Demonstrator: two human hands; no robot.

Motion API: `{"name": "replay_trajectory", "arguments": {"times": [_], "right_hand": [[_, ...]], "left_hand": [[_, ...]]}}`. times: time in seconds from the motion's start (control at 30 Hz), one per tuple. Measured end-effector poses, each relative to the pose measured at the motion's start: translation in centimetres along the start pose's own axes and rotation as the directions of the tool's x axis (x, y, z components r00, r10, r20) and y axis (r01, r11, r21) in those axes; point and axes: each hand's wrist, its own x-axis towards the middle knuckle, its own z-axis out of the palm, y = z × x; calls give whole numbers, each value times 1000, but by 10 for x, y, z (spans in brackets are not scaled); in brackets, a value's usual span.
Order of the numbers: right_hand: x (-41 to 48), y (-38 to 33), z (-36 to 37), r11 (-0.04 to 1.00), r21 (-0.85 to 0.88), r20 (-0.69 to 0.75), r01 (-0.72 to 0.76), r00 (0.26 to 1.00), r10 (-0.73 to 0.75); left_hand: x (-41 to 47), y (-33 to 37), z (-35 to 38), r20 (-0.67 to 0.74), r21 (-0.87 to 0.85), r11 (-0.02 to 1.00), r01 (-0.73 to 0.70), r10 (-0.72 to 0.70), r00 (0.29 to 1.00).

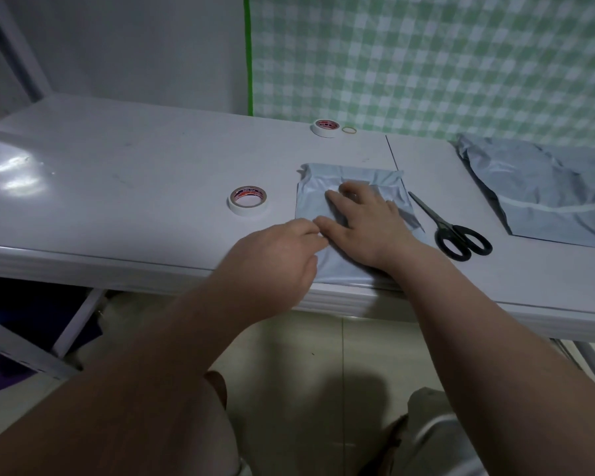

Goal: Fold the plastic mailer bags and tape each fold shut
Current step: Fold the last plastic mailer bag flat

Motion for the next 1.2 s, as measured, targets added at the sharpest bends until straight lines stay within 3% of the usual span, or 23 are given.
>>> {"name": "replay_trajectory", "arguments": {"times": [0.2,0.53,0.73,0.97,1.2], "right_hand": [[19,2,2,999,-17,5,-33,999,33],[-5,8,-5,995,-43,2,-88,996,88],[-42,-19,5,999,-40,25,37,999,-36],[-58,-7,9,989,-100,27,-108,993,111],[-88,21,-4,956,-107,5,-272,962,274]], "left_hand": [[17,-12,-4,105,-29,998,61,-58,993],[16,-13,-8,318,72,997,34,-55,947],[14,-14,-2,297,133,990,43,-81,951],[15,-13,-3,312,216,975,46,-113,943],[14,-10,-11,343,188,981,42,-106,933]]}}
